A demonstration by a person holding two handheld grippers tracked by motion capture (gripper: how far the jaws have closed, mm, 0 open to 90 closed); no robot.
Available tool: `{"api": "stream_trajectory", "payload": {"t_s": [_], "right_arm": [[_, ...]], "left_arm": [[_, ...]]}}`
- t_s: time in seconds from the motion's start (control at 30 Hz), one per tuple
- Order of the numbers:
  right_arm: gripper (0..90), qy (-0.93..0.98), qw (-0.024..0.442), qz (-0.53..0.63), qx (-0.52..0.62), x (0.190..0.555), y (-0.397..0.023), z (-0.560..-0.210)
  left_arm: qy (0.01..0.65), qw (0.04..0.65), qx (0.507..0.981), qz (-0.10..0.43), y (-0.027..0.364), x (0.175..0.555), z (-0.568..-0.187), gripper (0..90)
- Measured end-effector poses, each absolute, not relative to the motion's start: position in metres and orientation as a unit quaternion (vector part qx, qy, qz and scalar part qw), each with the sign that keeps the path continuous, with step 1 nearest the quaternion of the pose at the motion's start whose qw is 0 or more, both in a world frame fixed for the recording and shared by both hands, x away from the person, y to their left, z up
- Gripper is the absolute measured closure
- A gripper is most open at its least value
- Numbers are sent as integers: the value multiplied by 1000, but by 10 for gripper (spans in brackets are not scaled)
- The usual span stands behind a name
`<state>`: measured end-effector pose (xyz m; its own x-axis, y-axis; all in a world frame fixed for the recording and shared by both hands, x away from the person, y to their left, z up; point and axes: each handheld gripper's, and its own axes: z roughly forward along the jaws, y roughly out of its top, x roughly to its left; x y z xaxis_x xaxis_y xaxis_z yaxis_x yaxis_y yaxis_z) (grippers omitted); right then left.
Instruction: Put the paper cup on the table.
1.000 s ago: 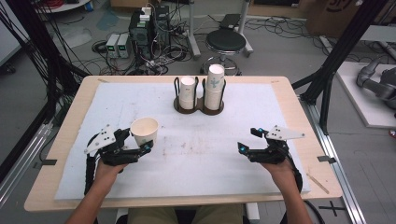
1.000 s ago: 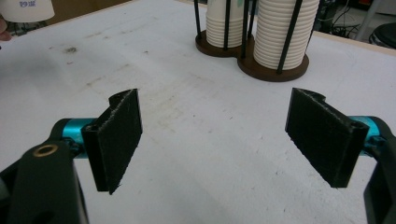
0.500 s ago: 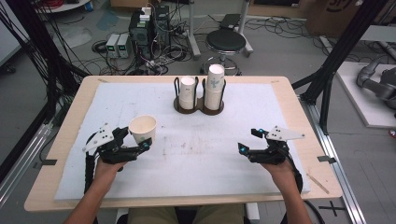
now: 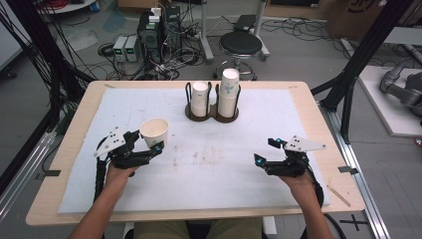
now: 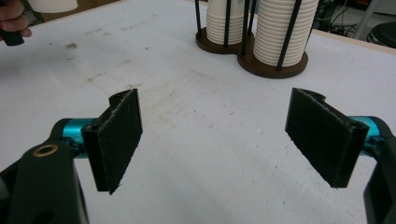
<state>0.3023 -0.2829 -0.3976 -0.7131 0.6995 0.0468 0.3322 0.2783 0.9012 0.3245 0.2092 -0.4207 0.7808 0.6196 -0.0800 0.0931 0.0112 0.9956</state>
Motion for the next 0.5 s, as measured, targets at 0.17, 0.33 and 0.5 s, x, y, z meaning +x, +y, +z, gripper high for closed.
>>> {"api": "stream_trajectory", "payload": {"t_s": [0.17,0.33,0.5], "right_arm": [[194,781,182,499,328,304,-280,-398],[194,782,181,499,328,304,-279,-398],[194,781,180,500,329,304,-280,-398]], "left_arm": [[287,657,667,203,207,338,-428,320],[309,643,671,202,205,349,-438,320],[318,609,694,214,203,353,-444,320]]}}
